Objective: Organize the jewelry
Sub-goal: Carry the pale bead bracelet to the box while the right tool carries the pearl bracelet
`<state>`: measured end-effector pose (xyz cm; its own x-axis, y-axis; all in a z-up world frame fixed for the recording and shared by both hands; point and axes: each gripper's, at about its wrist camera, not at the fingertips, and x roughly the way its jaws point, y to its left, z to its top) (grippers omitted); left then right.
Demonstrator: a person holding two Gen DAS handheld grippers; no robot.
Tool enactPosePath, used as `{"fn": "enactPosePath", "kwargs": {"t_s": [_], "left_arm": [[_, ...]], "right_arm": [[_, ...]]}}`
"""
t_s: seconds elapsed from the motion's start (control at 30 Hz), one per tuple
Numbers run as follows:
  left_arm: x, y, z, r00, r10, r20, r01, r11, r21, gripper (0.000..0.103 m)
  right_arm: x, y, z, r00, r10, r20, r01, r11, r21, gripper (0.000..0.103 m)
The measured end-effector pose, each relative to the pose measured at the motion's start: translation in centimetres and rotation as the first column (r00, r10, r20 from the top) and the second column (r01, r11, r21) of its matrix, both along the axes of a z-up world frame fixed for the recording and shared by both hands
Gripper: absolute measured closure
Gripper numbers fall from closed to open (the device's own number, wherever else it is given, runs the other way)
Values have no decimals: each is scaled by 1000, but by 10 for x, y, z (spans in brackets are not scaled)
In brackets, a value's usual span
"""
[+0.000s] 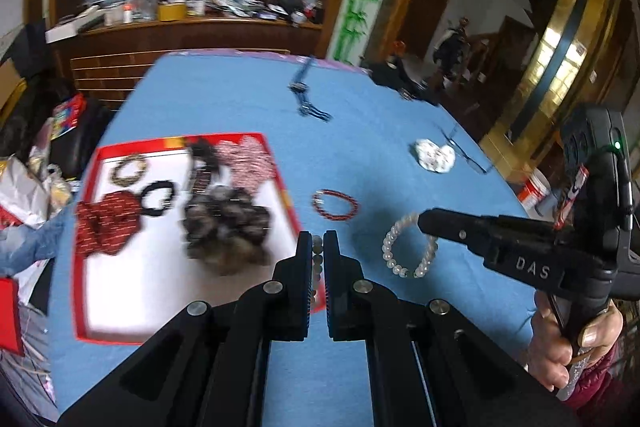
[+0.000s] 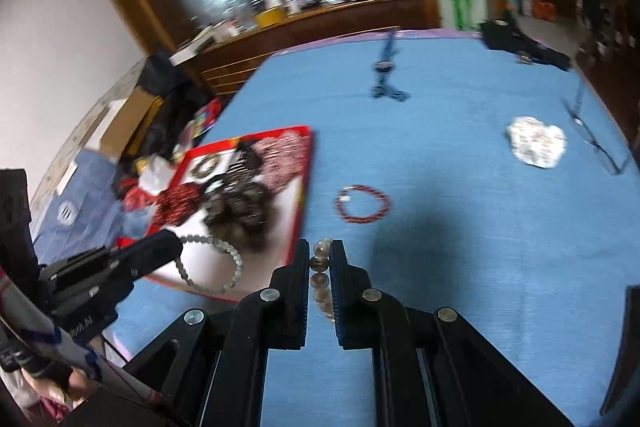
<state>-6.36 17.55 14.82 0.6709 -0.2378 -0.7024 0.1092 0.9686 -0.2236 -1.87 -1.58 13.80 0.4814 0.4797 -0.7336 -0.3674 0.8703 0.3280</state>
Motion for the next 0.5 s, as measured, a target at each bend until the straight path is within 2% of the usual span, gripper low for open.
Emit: {"fn": "enactPosePath", "kwargs": {"t_s": [0.17,0.5], "left_arm": [[-6,41,-5,997,82,-4,-82,997,-8,98],[-8,103,-41,976,205,-73,-206,978,-13,98]], "right_arm": [[-6,43,-3,996,85,-9,-85,996,-12,92],[-13,133,-24,970,237,-55,-238,971,2,92]]}}
